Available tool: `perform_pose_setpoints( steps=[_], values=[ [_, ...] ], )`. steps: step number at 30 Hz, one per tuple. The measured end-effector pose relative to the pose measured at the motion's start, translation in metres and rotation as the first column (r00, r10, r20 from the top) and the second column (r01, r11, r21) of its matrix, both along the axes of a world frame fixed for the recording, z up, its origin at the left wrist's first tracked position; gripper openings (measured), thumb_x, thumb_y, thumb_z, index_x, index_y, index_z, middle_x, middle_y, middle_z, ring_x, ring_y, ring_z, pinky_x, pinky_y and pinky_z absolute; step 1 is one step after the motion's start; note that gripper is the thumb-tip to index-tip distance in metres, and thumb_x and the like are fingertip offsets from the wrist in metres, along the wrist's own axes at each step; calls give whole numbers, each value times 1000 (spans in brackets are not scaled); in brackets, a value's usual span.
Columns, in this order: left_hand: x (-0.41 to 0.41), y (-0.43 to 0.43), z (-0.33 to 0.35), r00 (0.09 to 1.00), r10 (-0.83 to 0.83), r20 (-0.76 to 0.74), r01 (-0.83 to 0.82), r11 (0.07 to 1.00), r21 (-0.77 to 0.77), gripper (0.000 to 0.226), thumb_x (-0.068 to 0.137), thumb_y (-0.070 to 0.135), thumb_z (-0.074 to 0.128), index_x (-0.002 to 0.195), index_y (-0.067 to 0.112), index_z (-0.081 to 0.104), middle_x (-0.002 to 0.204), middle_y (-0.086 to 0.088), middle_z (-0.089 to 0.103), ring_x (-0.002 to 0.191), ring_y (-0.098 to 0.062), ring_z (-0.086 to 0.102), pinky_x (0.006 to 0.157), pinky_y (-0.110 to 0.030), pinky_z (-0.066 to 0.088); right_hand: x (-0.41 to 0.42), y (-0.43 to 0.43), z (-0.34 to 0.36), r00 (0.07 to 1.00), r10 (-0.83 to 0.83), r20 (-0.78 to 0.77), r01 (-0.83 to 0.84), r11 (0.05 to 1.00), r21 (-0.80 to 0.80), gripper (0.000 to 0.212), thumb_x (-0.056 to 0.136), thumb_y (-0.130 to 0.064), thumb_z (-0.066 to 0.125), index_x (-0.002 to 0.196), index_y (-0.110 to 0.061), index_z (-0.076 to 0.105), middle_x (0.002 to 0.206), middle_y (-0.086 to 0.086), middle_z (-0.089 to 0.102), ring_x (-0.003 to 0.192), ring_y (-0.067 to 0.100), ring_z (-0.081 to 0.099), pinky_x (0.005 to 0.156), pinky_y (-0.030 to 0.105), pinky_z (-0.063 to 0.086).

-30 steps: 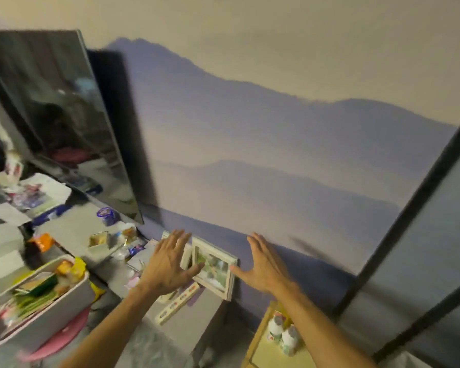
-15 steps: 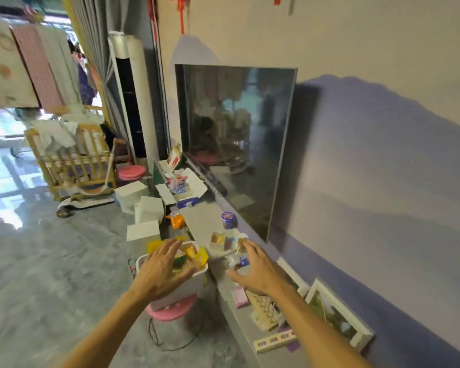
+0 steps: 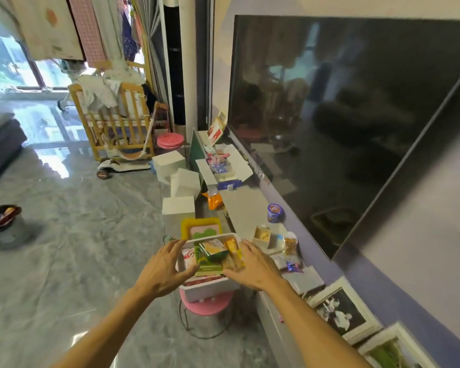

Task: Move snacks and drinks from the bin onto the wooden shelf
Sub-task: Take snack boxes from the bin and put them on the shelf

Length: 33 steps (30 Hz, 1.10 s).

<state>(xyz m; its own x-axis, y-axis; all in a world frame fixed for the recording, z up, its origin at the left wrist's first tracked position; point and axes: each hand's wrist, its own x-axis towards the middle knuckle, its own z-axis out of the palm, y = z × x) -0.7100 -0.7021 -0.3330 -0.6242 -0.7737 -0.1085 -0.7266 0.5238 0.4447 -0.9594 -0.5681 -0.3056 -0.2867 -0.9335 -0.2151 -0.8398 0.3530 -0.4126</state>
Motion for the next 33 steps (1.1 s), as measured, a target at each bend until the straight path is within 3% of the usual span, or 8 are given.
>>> perform_pose_setpoints(
  steps=[5,10,15,21,25,29,33],
  values=[
    [-44,-48,-35,999,-28,42,27,999,28,95,88,84,51,163,32,26,166,0,37,141,-24,51,111,-44,50,-39,-79,-47,997,71,-5,-70,996,62,100,78,-76,69,156,-24,34,164,1,38,149,26,41,115,46,42],
    [-91,-110,-88,990,31,135,-47,992,119,93,88,85,48,162,33,27,165,2,38,136,-25,55,107,-45,53,-85,-167,-118,989,144,36,-148,976,159,99,74,-81,67,151,-25,39,160,-2,42,144,24,45,110,44,48],
    [-127,-167,-151,971,86,222,-141,959,245,95,87,84,48,163,32,24,162,-3,42,135,-29,54,109,-47,51,-117,-234,-193,971,225,78,-238,942,236,110,75,-83,65,160,-22,31,166,2,36,153,25,34,121,43,36],
    [-141,-208,-264,913,47,405,-190,929,319,112,78,95,42,165,28,19,164,-3,40,140,-29,51,115,-47,45,-134,-280,-306,938,340,64,-345,898,274,133,65,-108,40,166,-23,21,173,-3,22,160,22,17,129,49,22],
    [-147,-220,-349,887,11,462,-208,902,378,124,77,97,39,169,20,8,172,-6,26,153,-29,37,127,-48,30,-137,-298,-382,915,402,33,-390,860,328,134,69,-86,70,168,-32,-3,177,-6,-2,163,25,2,128,63,14],
    [-157,-227,-420,892,65,448,-258,887,384,121,81,91,44,169,19,1,177,-7,10,160,-30,18,131,-47,21,-140,-314,-436,880,473,-43,-441,847,299,142,77,-74,77,164,-26,-26,174,0,-24,162,27,-17,132,49,3],
    [-169,-223,-460,898,175,403,-334,867,369,105,87,77,58,165,22,13,169,-7,19,148,-29,33,125,-46,33,-141,-326,-466,861,503,-66,-457,825,332,131,88,-56,78,163,-32,-26,174,2,-23,161,31,-18,130,49,-3]
  ],
)
